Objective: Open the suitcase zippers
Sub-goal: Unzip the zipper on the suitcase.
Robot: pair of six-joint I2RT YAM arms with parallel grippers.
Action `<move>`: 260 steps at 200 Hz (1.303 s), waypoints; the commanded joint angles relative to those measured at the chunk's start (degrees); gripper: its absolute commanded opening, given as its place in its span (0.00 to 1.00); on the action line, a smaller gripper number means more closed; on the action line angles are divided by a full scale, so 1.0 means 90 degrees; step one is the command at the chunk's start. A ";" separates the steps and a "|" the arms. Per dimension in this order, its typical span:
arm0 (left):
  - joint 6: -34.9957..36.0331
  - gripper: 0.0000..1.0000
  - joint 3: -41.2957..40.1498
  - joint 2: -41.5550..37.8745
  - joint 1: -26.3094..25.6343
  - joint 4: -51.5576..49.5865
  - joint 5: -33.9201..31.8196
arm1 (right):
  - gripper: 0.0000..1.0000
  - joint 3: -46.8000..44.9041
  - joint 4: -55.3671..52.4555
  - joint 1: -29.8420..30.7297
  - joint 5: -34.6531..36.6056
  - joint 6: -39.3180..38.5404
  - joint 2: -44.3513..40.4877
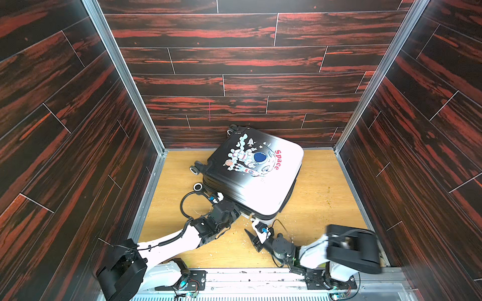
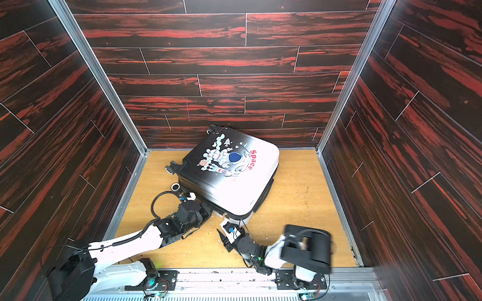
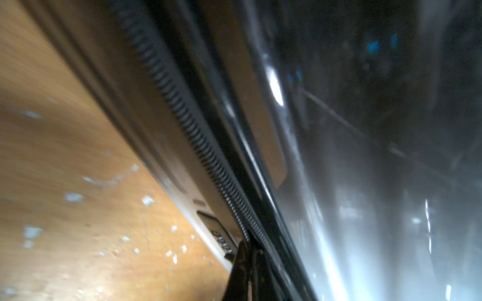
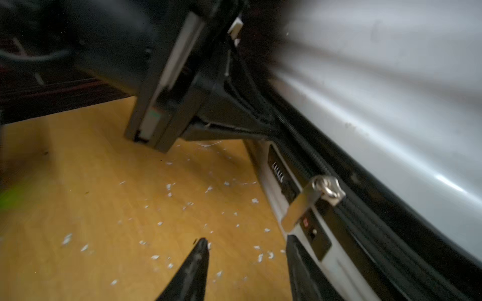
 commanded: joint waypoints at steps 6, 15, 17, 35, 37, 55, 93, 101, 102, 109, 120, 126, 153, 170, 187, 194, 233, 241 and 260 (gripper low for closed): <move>0.0211 0.00 0.0381 0.0030 -0.0296 0.0513 0.0311 | 0.53 0.0099 0.1629 -0.0123 0.1053 -0.0670 0.0370; 0.0200 0.00 0.0393 0.0051 -0.0321 0.0538 0.0294 | 0.53 0.0013 0.1624 -0.0208 0.1127 -0.0524 0.0355; 0.0196 0.00 0.0393 0.0056 -0.0333 0.0547 0.0288 | 0.53 -0.0001 0.1626 -0.0218 0.1160 -0.0486 0.0348; 0.0147 0.00 0.0430 0.0095 -0.0343 0.0552 0.0260 | 0.52 -0.0231 0.1625 -0.0305 0.1214 -0.0302 0.0205; 0.0143 0.00 0.0432 0.0099 -0.0343 0.0553 0.0260 | 0.52 -0.0253 0.1621 -0.0311 0.1208 -0.0287 0.0193; 0.0133 0.00 0.0480 0.0144 -0.0354 0.0552 0.0239 | 0.51 -0.0462 0.1629 -0.0312 0.1036 -0.0087 0.0047; 0.0103 0.00 0.0555 0.0246 -0.0352 0.0544 0.0221 | 0.46 -0.0943 0.1639 -0.0288 0.0370 0.0430 -0.0221; 0.0103 0.00 0.0560 0.0256 -0.0351 0.0521 0.0211 | 0.45 -0.1036 0.1630 -0.0293 0.0245 0.0523 -0.0262; 0.0098 0.00 0.0560 0.0256 -0.0349 0.0522 0.0211 | 0.45 -0.1045 0.1630 -0.0293 0.0233 0.0534 -0.0272; 0.0098 0.00 0.0551 0.0266 -0.0350 0.0518 0.0211 | 0.45 -0.1099 0.1624 -0.0288 0.0164 0.0619 -0.0273; 0.0106 0.00 0.0565 0.0285 -0.0348 0.0514 0.0196 | 0.45 -0.1149 0.1606 -0.0293 0.0082 0.0704 -0.0255; 0.0103 0.00 0.0561 0.0299 -0.0350 0.0514 0.0199 | 0.46 -0.1150 0.1591 -0.0292 0.0088 0.0743 -0.0213; 0.0120 0.00 0.0594 0.0371 -0.0347 0.0541 0.0254 | 0.48 -0.1028 0.1620 -0.0420 0.0075 0.0714 0.0035; 0.0120 0.00 0.0625 0.0413 -0.0348 0.0545 0.0279 | 0.48 -0.0908 0.1620 -0.0693 -0.0192 0.0798 0.0088; 0.0113 0.00 0.0642 0.0450 -0.0355 0.0544 0.0306 | 0.47 -0.0776 0.1620 -0.1002 -0.0502 0.0790 0.0081; 0.0113 0.00 0.0650 0.0459 -0.0352 0.0552 0.0311 | 0.47 -0.0705 0.1620 -0.1110 -0.0648 0.0779 0.0096; 0.0094 0.00 0.0647 0.0520 -0.0366 0.0583 0.0348 | 0.43 -0.0183 0.1610 -0.1482 -0.1232 0.0748 0.0306; 0.0085 0.00 0.0647 0.0529 -0.0363 0.0592 0.0348 | 0.40 -0.0096 0.1620 -0.1549 -0.1253 0.0800 0.0374; 0.0056 0.00 0.0620 0.0549 -0.0368 0.0621 0.0357 | 0.33 0.0029 0.1618 -0.1723 -0.1147 0.1023 0.0500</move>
